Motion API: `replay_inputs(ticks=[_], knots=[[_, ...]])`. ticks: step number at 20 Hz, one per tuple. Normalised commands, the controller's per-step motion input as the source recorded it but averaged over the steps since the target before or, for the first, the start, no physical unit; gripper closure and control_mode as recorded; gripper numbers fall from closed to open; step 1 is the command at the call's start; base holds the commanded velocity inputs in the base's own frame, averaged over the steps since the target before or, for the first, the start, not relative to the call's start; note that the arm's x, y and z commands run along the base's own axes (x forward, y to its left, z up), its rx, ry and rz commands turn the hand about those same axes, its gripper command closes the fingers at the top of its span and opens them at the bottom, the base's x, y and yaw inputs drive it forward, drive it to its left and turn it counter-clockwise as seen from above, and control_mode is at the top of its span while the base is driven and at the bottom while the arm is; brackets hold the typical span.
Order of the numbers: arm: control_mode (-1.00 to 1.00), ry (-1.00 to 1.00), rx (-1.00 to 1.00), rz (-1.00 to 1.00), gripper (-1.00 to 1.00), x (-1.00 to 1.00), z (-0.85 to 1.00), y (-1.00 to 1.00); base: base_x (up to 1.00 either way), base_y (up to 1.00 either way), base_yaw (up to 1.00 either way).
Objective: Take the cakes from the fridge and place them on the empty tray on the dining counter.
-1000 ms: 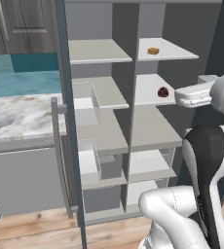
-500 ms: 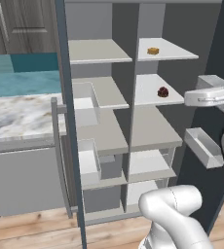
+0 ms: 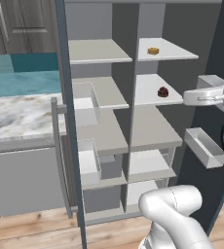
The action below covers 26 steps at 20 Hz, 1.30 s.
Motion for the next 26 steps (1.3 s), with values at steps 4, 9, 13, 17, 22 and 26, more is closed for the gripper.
replay_inputs(ticks=[4,9,13,17,22,26], knots=[[-1.00,-0.02,0.00,-0.09,-1.00,0.19,-0.04,0.14,0.00,0.00,0.00],[1.00,-0.02,0.00,-0.05,-1.00,0.01,-0.09,0.01,0.01,-0.06,-0.04],[1.00,0.00,0.00,0.00,-1.00,0.00,0.00,0.00,0.02,-0.47,-0.02],[1.00,0.00,0.00,0.00,-1.00,0.00,0.00,0.00,0.03,-0.41,0.00],[1.00,0.00,0.00,0.00,-1.00,0.00,0.00,0.00,0.54,-0.04,-0.01],[1.00,0.00,0.00,0.00,-1.00,0.00,0.00,0.00,0.99,0.00,-0.08]])
